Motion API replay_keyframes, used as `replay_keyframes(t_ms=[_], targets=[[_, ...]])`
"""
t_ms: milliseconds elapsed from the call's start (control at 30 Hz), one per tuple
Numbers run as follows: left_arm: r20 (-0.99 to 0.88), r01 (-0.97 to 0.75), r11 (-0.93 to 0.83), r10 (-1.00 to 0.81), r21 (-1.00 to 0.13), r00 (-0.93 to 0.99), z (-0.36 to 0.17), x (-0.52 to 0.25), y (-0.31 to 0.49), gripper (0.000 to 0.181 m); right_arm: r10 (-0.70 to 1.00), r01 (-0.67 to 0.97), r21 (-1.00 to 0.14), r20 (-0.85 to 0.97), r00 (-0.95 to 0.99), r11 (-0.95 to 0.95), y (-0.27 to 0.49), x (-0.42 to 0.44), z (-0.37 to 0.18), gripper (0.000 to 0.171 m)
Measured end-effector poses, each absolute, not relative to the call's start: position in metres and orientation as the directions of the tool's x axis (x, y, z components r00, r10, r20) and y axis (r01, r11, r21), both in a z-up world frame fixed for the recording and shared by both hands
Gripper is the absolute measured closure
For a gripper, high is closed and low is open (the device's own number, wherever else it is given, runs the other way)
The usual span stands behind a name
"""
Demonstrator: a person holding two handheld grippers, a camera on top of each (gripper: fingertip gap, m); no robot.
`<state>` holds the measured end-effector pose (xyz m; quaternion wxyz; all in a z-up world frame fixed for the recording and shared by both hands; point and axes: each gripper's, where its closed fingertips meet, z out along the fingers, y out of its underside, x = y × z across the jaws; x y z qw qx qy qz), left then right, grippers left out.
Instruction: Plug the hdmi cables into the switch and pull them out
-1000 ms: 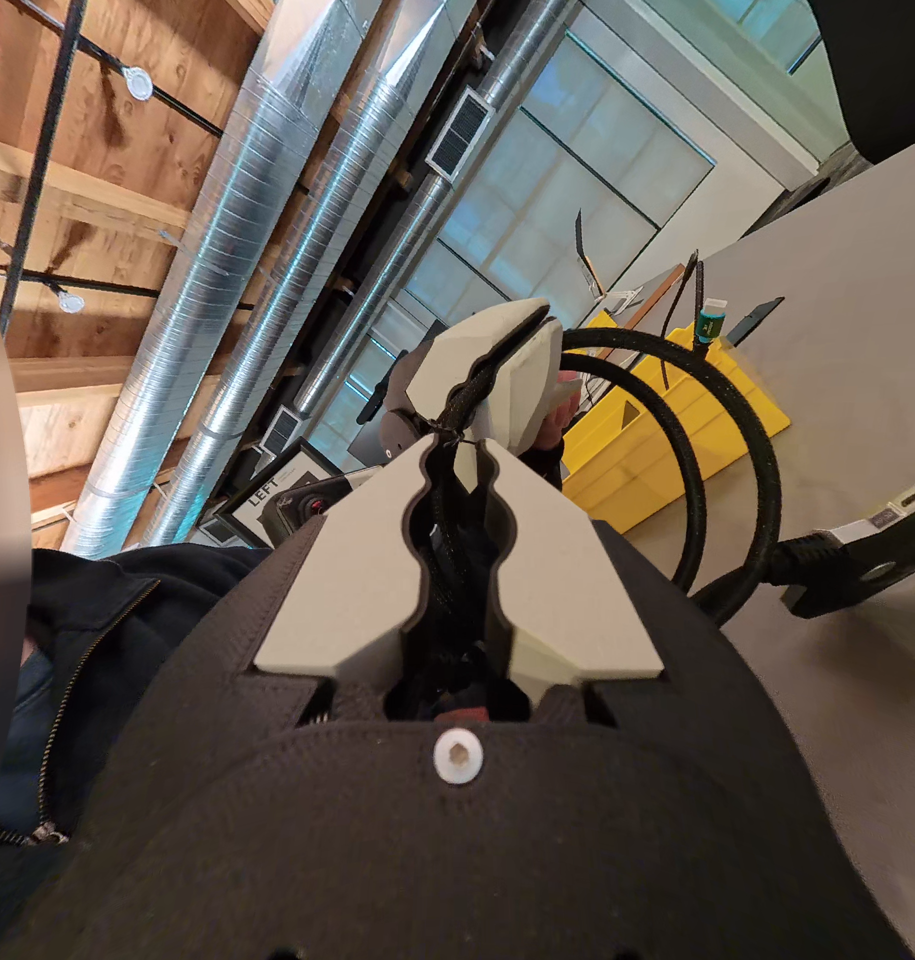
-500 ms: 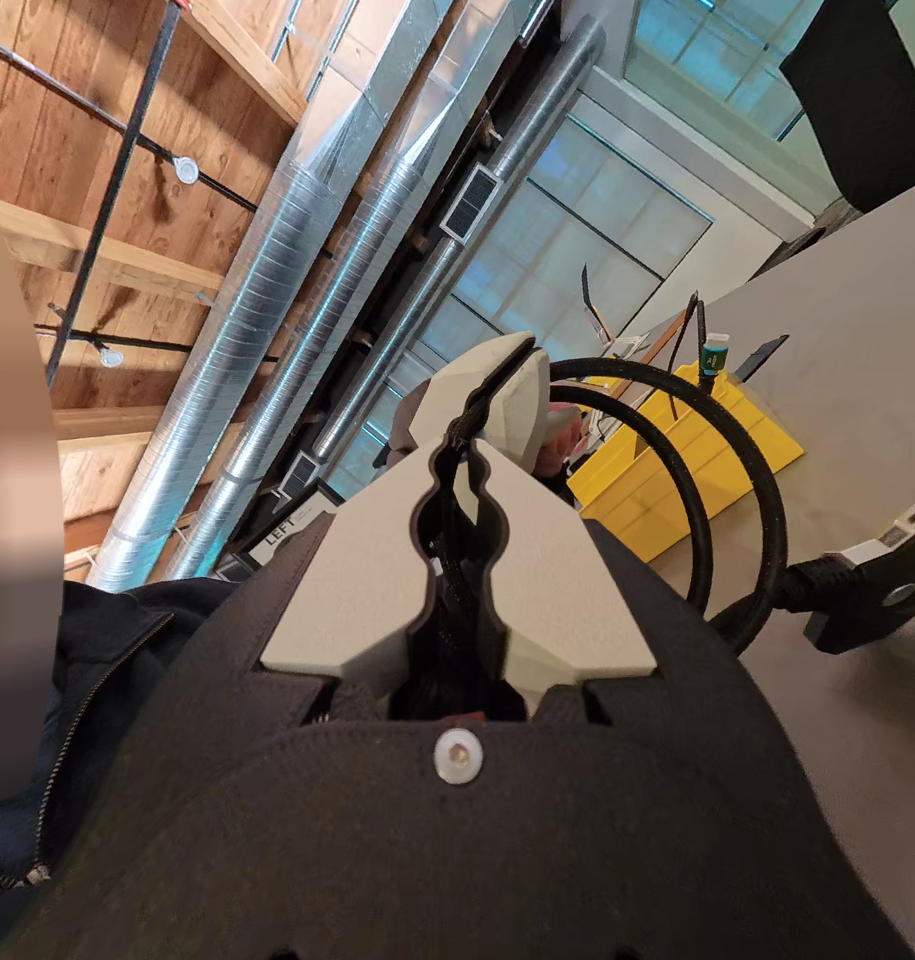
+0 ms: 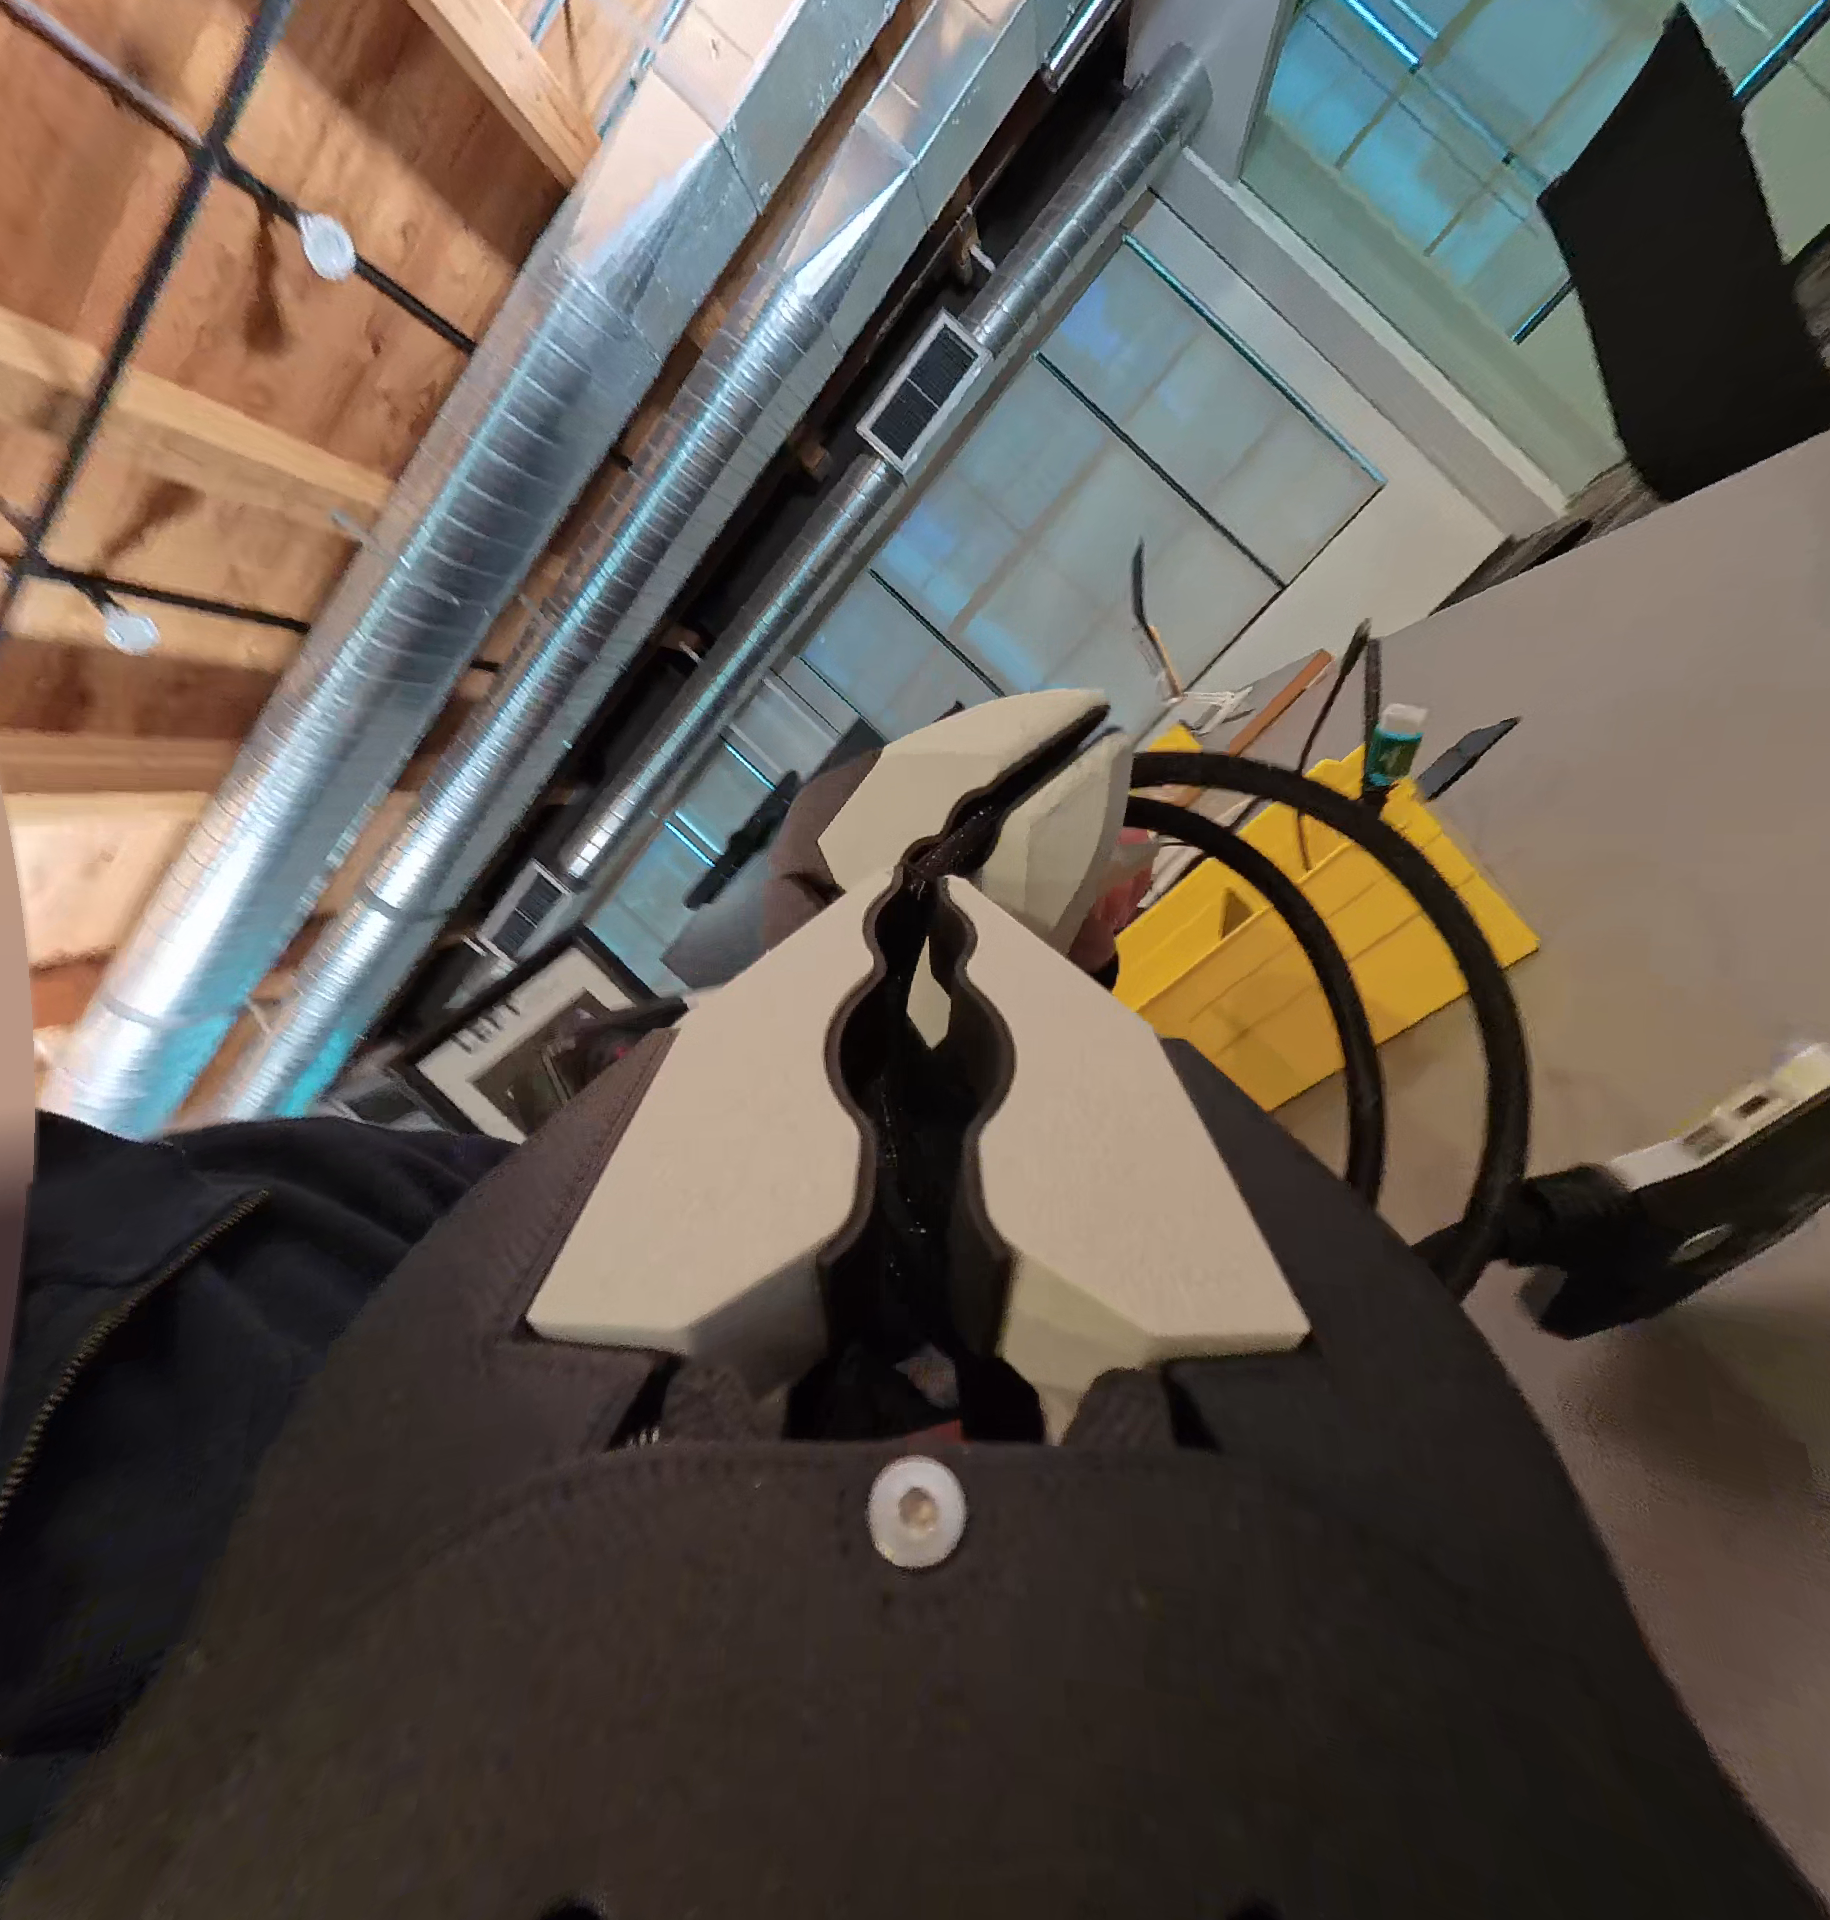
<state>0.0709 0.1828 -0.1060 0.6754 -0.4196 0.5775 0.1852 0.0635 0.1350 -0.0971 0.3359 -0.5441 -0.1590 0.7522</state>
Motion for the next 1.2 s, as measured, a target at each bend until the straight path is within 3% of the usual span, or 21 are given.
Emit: replay_keyframes(t_ms=[200,367,433,533,600,700,767,867,933,1000,1100,1200], targets=[[-0.726,-0.574,0.504,-0.638,-0.646,0.256,-0.119,0.076,0.175,0.179,0.915,-0.193,-0.903,-0.401,0.057,-0.384,0.131,0.058,-0.09,0.17],[-0.359,-0.407,0.285,-0.926,-0.868,0.118,-0.128,0.085,0.155,0.178,0.981,0.041,-0.998,0.052,0.185,0.045,0.127,0.053,-0.083,0.171],[-0.232,-0.335,0.21,-0.972,-0.919,0.027,-0.126,0.088,0.145,0.178,0.919,0.193,-0.934,0.338,0.201,0.301,0.124,0.05,-0.08,0.171],[-0.049,-0.293,0.095,-0.985,-0.951,-0.163,-0.125,0.086,0.128,0.178,0.634,0.458,-0.616,0.761,0.136,0.641,0.123,0.043,-0.08,0.171],[0.062,-0.315,0.032,-0.957,-0.949,-0.285,-0.132,0.081,0.117,0.178,0.488,0.568,-0.416,0.872,0.028,0.71,0.121,0.039,-0.084,0.171],[0.159,-0.294,-0.034,-0.898,-0.955,-0.41,-0.132,0.081,0.103,0.178,0.374,0.622,-0.248,0.924,-0.078,0.743,0.115,0.036,-0.085,0.171],[0.126,-0.27,-0.015,-0.908,-0.963,-0.399,-0.129,0.083,0.103,0.178,0.392,0.619,-0.273,0.918,-0.062,0.736,0.115,0.037,-0.083,0.171],[-0.041,-0.262,0.117,-0.96,-0.958,-0.276,-0.126,0.084,0.116,0.178,0.645,0.589,-0.581,0.754,0.128,0.562,0.126,0.047,-0.08,0.161],[-0.187,-0.299,0.227,-0.97,-0.927,-0.157,-0.127,0.083,0.129,0.178,0.831,0.466,-0.8,0.515,0.21,0.379,0.125,0.051,-0.083,0.159],[-0.33,-0.339,0.331,-0.942,-0.881,-0.062,-0.126,0.082,0.138,0.178,0.951,0.285,-0.948,0.21,0.226,0.142,0.121,0.056,-0.084,0.142],[-0.53,-0.423,0.465,-0.847,-0.778,0.044,-0.125,0.081,0.149,0.178,0.947,0.006,-0.954,-0.295,0.125,-0.298,0.121,0.068,-0.083,0.142],[-0.726,-0.55,0.562,-0.677,-0.618,0.124,-0.122,0.078,0.165,0.178,0.84,-0.075,-0.838,-0.542,0.009,-0.54,0.12,0.074,-0.096,0.147]])
